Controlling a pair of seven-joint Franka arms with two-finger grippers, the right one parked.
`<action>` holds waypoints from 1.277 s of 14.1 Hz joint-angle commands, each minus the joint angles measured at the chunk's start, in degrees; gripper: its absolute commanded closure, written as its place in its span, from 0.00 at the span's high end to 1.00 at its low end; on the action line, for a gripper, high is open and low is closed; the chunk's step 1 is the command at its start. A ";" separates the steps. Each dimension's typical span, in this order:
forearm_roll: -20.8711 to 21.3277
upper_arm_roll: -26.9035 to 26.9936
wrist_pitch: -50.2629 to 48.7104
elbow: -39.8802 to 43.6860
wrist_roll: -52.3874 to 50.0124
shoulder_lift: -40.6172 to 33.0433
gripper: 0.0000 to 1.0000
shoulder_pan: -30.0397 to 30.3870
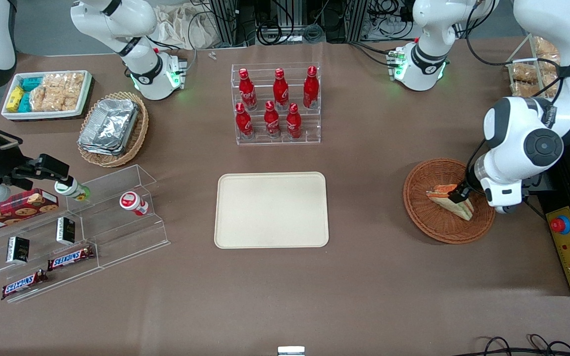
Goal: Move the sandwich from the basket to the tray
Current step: 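Lower the open left gripper over the wrapped sandwich in the wicker basket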
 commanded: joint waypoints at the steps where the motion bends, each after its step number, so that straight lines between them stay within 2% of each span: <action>1: 2.79 0.77 3.89 -3.53 -1.51 -1.10 0.99 0.19; 18: 3.06 1.39 13.57 -4.42 -1.60 4.88 0.99 0.98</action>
